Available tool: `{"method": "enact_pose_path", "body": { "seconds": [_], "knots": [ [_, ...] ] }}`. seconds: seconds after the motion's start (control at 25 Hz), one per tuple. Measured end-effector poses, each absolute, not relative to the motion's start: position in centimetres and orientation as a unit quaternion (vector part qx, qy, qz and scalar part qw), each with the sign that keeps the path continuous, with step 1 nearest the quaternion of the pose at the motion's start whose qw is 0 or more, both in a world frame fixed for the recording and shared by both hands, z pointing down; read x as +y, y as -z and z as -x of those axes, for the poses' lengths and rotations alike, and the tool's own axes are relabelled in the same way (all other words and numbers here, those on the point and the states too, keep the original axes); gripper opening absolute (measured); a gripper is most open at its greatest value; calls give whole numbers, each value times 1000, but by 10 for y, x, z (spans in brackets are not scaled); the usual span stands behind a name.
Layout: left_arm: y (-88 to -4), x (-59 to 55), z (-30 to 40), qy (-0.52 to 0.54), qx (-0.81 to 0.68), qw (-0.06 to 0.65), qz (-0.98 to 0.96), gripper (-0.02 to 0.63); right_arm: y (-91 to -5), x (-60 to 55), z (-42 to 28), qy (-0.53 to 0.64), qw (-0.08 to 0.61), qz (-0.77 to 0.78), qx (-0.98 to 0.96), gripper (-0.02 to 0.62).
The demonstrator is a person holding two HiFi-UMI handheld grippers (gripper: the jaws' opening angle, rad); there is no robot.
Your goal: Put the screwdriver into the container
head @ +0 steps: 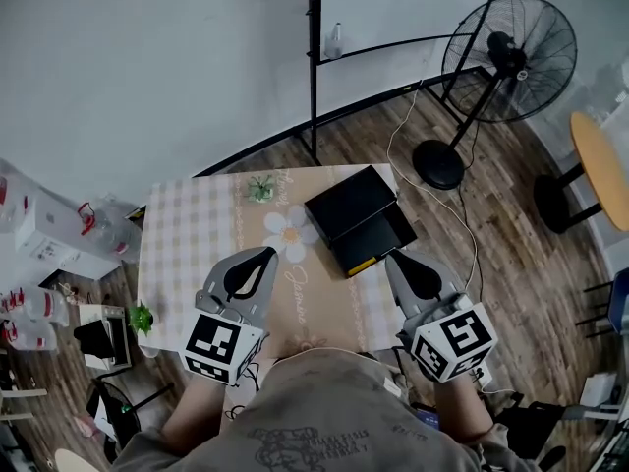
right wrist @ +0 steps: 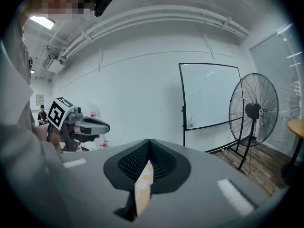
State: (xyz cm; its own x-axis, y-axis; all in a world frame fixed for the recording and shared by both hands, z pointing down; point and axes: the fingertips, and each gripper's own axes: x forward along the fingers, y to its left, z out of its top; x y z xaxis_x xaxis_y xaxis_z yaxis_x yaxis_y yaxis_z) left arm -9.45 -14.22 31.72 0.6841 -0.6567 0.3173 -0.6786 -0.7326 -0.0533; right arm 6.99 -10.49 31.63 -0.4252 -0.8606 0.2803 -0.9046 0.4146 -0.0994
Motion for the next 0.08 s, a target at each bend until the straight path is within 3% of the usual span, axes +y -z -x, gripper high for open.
{"method": "enact_pose_path", "body": {
  "seconds": [0.08],
  "knots": [
    [-316, -143, 96, -157, -364, 35, -917, 0, -316, -106, -68, -118, 93, -527, -836, 26]
  ]
}}
